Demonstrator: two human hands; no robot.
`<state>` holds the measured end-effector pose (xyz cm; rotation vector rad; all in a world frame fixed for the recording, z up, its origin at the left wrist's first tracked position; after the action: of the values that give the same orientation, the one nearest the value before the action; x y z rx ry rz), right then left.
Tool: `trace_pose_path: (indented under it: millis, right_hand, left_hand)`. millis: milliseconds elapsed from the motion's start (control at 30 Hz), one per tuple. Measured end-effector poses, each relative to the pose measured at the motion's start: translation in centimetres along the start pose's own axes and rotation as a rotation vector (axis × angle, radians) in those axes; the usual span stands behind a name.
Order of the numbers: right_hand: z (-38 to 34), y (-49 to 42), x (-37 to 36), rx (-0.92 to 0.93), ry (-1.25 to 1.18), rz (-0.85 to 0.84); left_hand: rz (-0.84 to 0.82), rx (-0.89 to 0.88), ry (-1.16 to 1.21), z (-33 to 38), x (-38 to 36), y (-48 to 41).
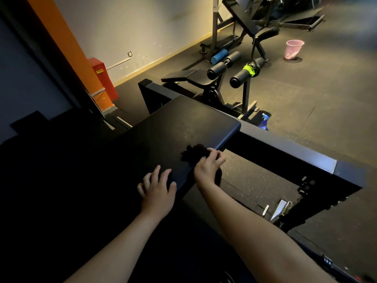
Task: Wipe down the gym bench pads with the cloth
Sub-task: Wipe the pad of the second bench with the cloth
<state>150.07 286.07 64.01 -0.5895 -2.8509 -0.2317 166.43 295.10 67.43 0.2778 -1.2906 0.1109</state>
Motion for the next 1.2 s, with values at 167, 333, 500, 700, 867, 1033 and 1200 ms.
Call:
trace_pose_path:
  millis: [167,333,500,700,867,1033,1200]
  right_hand:
    - [-0.8,-8.2,3.0,-0.156,-0.079,-0.018]
    - [-0.7,-6.4,2.2,-0.153,-0.041,-0.010]
    - [1.0,2.1,0.3,-0.106,-0.013,-0.005]
    - [3.8,11.5,-1.4,-0.182,-0.104,-0.158]
    - [3.8,8.5,-0.1,-0.230,-0.090,-0.066]
    - [2.4,-2.0,3.4,-0.218,-0.103,0.061]
    - [0.1,-13.0,7.2,-0.303,-0.279,0.191]
  left_hand:
    - [0.084,0.018,-0.026,-0.1,-0.9,-0.7]
    - [0.114,0.040,-0.049,0.3,-1.0,-0.6]
    - [0.088,0.056,-0.029,0.1,-1.1,-0.8]
    - [0.098,0.001,0.004,-0.2,-1.2,-0.6]
    - [0.097,0.031,-0.009,0.2,-1.0,-0.7]
    - [0.119,0.058,0.041,1.4,-0.8,-1.7]
    - [0.120,-0.007,0.038,3.8,-1.2,-4.1]
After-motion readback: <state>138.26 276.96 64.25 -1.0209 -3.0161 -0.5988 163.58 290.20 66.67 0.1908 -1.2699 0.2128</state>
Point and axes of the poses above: each hand's wrist, its own y-axis away from the middle knuckle, its own x-axis out of the back of the hand, z = x × y, the point moved 6 cm from there along -y, towards the middle knuckle
